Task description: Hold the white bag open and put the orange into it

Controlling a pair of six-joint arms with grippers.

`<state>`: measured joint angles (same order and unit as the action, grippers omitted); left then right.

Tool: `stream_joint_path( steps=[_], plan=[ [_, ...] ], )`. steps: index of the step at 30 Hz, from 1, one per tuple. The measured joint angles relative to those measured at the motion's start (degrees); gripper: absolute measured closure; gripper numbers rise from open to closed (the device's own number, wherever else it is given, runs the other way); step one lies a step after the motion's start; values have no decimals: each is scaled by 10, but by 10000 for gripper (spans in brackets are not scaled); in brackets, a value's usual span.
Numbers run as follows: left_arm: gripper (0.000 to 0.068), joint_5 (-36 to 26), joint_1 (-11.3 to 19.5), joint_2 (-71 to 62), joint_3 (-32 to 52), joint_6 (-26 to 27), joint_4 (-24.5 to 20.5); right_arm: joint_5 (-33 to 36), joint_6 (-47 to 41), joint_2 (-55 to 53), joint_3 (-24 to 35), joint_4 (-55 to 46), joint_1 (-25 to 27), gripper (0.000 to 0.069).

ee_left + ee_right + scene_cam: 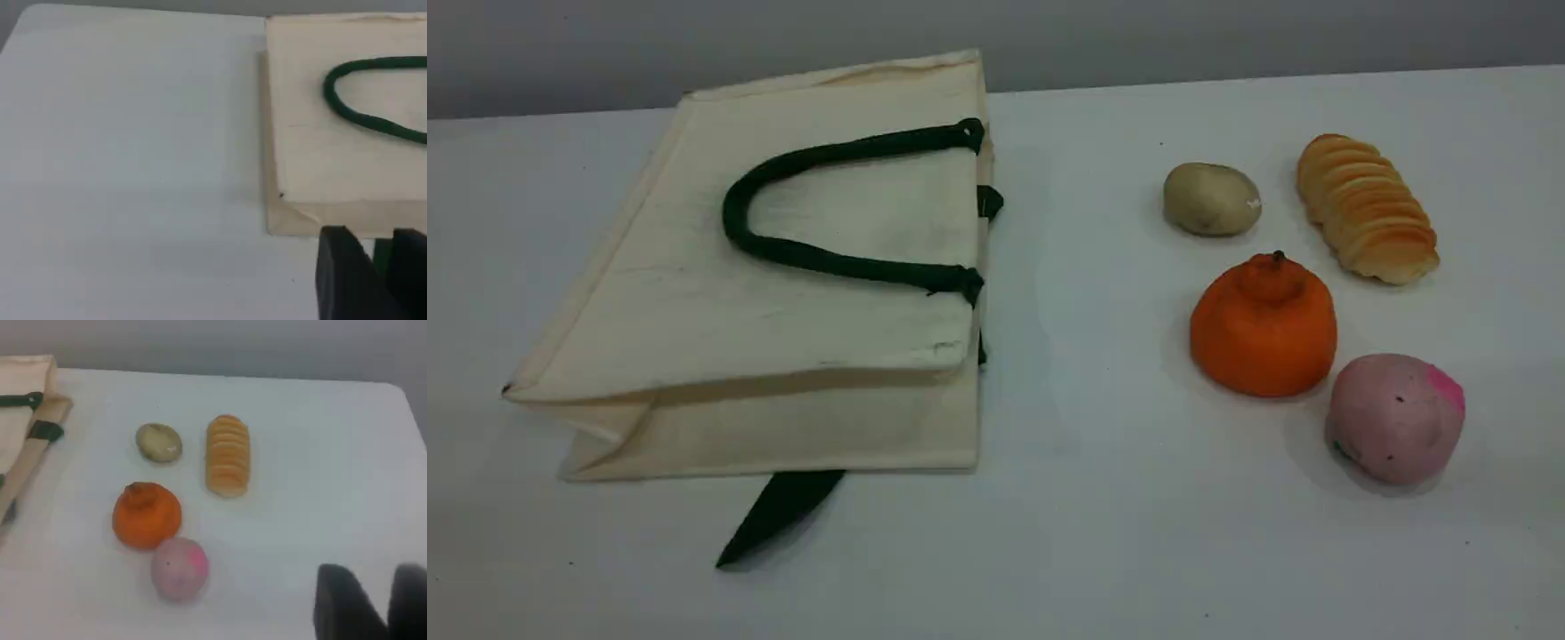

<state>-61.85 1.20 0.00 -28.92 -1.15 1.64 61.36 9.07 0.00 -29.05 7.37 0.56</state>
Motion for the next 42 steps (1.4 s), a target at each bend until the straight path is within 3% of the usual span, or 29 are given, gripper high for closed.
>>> stream_joint_path(
  steps=[19, 26, 31, 35, 42],
  plan=[
    [493, 0, -9, 0, 0, 3, 3, 0, -1, 0, 0, 7, 0, 510],
    [442, -2, -9, -49, -35, 16, 40, -14, 1, -8, -13, 47, 0, 445],
    [380, -6, -9, -141, -87, 71, 46, -42, 25, -86, -26, 114, 0, 368],
    [342, -1, -9, -230, -107, 98, 48, -78, 58, -167, -27, 181, 0, 351],
    [320, 82, -9, -381, -108, 69, 48, -173, 166, -323, -27, 301, 0, 349]
  ],
)
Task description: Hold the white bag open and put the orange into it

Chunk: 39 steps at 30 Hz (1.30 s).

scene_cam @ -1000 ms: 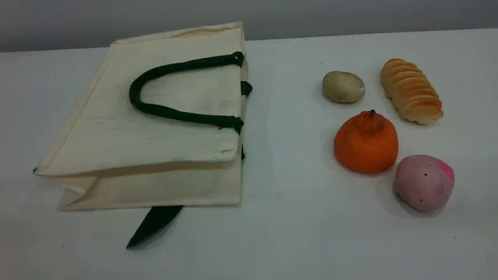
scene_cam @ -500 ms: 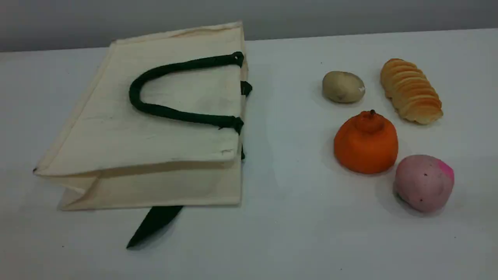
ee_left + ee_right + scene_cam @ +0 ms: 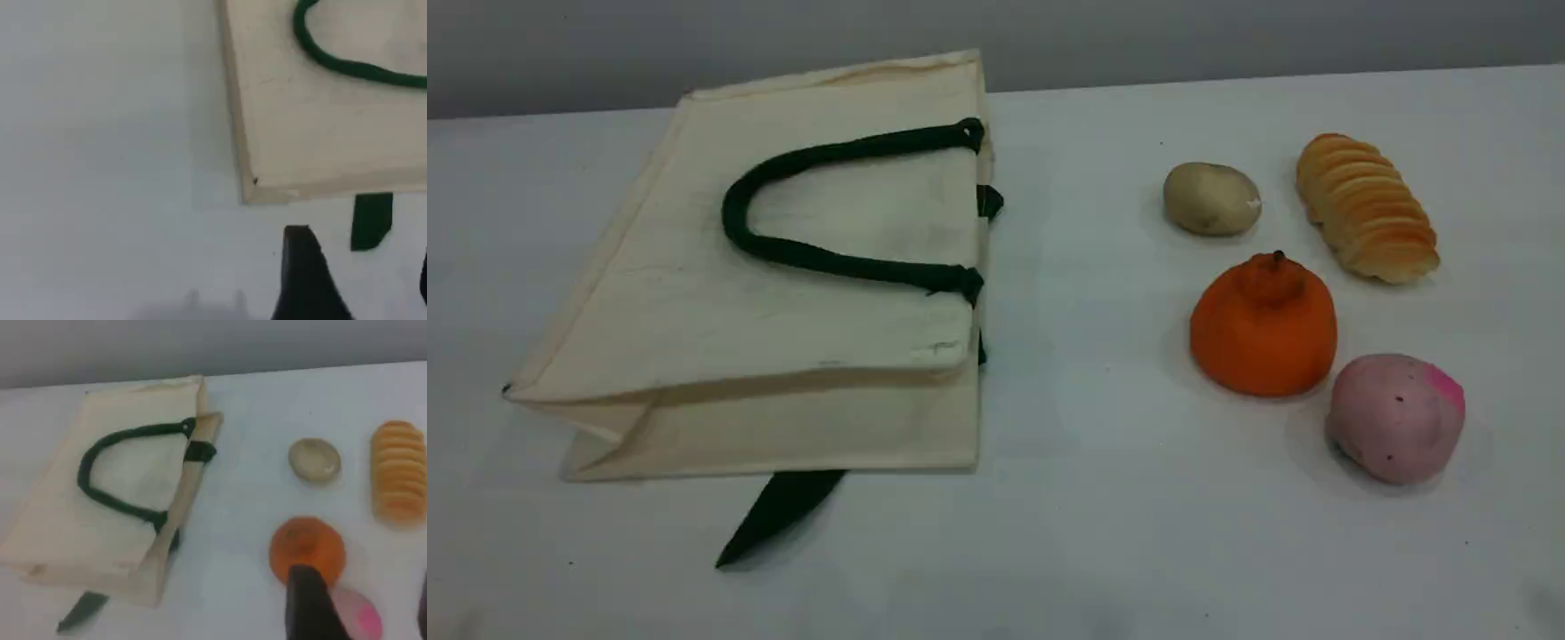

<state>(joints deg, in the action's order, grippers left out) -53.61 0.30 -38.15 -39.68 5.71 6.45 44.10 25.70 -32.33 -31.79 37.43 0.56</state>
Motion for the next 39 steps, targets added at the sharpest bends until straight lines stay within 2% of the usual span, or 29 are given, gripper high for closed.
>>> stream_joint_path(
  steps=[7, 13, 18, 23, 25, 27, 31, 34, 39],
  plan=[
    [319, 76, 0, -155, -3, -57, 0, -89, 91, -147, 0, 90, 0, 349],
    [319, 115, 0, -271, -23, -57, 2, -131, 181, -245, 0, 184, 0, 347],
    [319, 168, 0, -316, -22, -61, 56, -166, 254, -298, 0, 271, 0, 347],
    [319, 229, 0, -315, -22, -22, 63, -194, 299, -312, 0, 309, 0, 347],
    [314, 230, 0, -315, -22, -7, 80, -194, 305, -313, 0, 308, 0, 342],
    [297, 224, 0, -318, -22, 4, 79, -192, 312, -319, -1, 308, 0, 328],
    [239, 228, 0, -342, -22, 10, 92, -185, 338, -342, -1, 313, 0, 255],
    [206, 235, 0, -379, -22, 12, 107, -180, 369, -363, -1, 349, 0, 205],
    [194, 287, 0, -452, -24, 13, 145, -160, 441, -397, -7, 435, 0, 188]
  ],
)
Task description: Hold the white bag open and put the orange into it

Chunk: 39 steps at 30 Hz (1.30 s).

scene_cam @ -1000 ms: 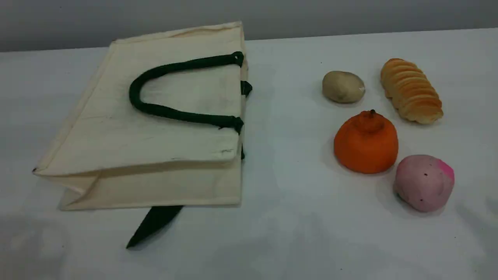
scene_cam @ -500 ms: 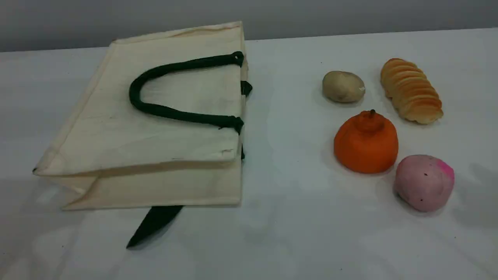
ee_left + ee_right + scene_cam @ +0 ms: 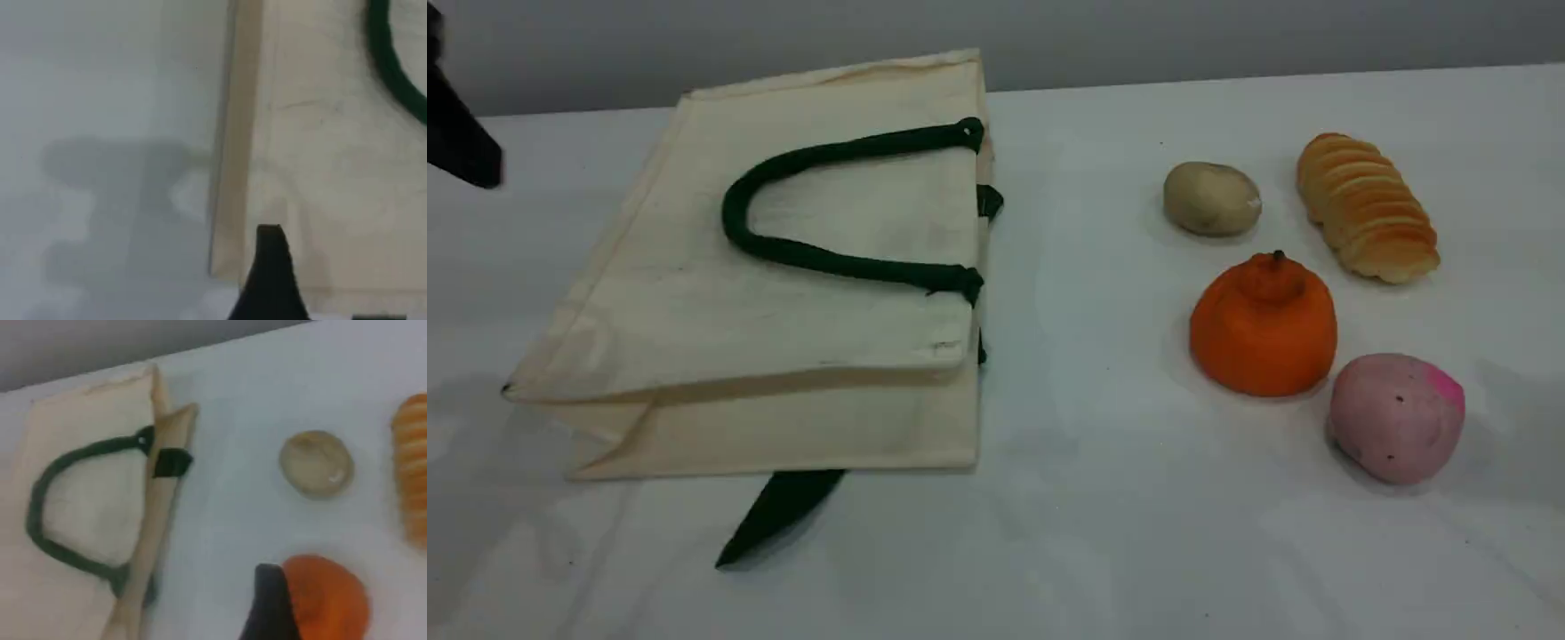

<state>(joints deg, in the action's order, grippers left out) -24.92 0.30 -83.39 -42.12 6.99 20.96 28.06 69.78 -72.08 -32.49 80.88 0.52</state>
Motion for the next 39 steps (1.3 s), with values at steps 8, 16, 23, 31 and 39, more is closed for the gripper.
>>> stream_joint_path(
  steps=[8, 16, 23, 31, 39],
  plan=[
    [194, 2, -18, -119, -79, 60, 76, 30, 31, -79, -45, 45, 0, 188],
    [194, 4, -35, -216, -161, 60, 82, 38, 42, -114, -69, 53, 0, 188],
    [194, 3, -79, -287, -225, 58, 82, 37, 55, -115, -69, 56, 0, 186],
    [194, 17, -85, -338, -238, 50, 77, 37, 55, -115, -69, 59, 0, 186],
    [194, 55, -85, -371, -238, 51, 98, 36, 58, -115, -69, 60, 0, 186]
  ],
)
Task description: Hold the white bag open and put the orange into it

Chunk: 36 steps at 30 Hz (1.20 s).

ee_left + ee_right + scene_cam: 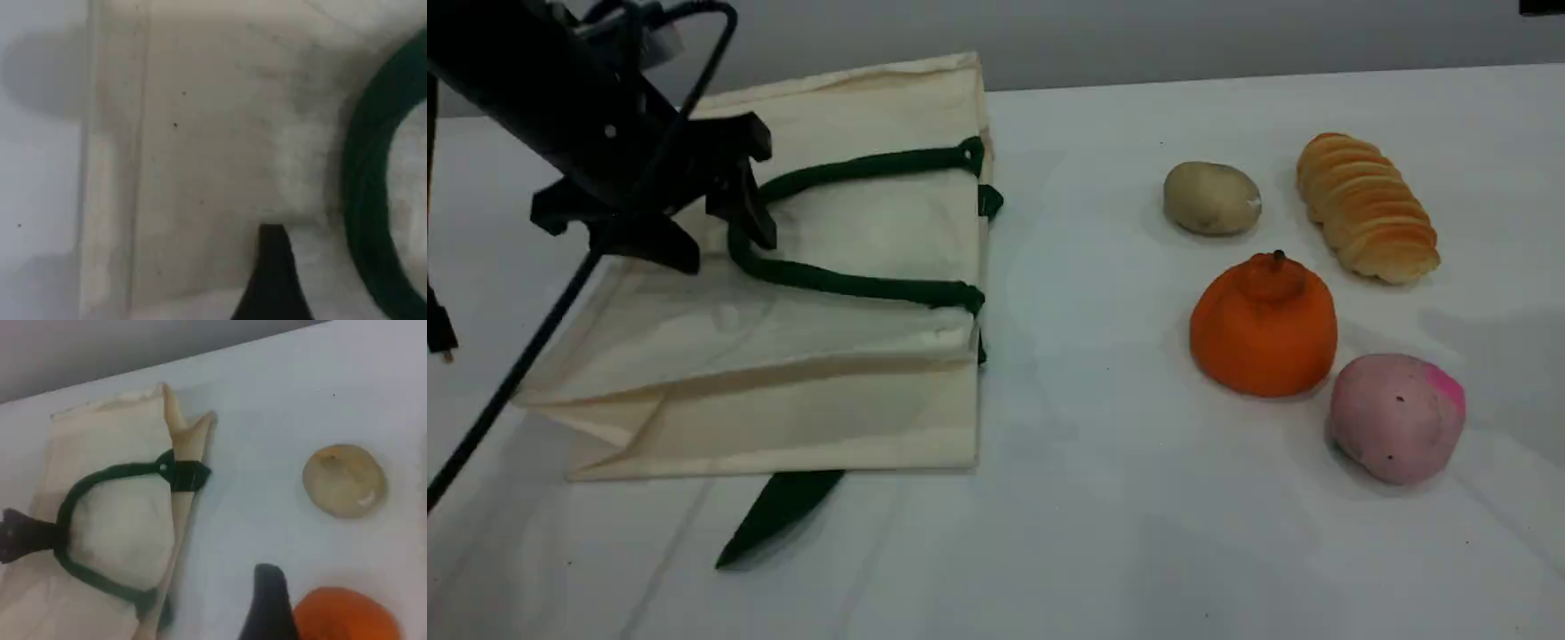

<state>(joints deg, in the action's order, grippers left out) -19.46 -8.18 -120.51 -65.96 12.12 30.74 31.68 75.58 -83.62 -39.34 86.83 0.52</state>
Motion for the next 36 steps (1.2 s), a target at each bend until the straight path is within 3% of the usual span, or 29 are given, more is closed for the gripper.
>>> stream_joint_path(
  steps=[8, 13, 17, 24, 28, 36],
  plan=[
    [197, 11, -3, -31, -6, 2, 8, 0, 0, 0, 0, 0, 0, 186],
    [251, 24, -15, -45, -6, 15, 30, -1, 0, 0, 0, 0, 0, 186],
    [351, 26, -18, -55, -6, 13, 29, -2, 1, 0, 0, 0, 0, 186],
    [601, 22, -17, -61, -6, 10, 29, -1, 1, 0, 0, 0, 0, 186],
    [605, -14, -18, -55, -6, 15, 26, -1, 1, 0, 0, 0, 0, 186],
    [605, -97, -18, 39, -4, 98, 20, -5, -2, 0, 0, -12, -27, 188]
  ],
)
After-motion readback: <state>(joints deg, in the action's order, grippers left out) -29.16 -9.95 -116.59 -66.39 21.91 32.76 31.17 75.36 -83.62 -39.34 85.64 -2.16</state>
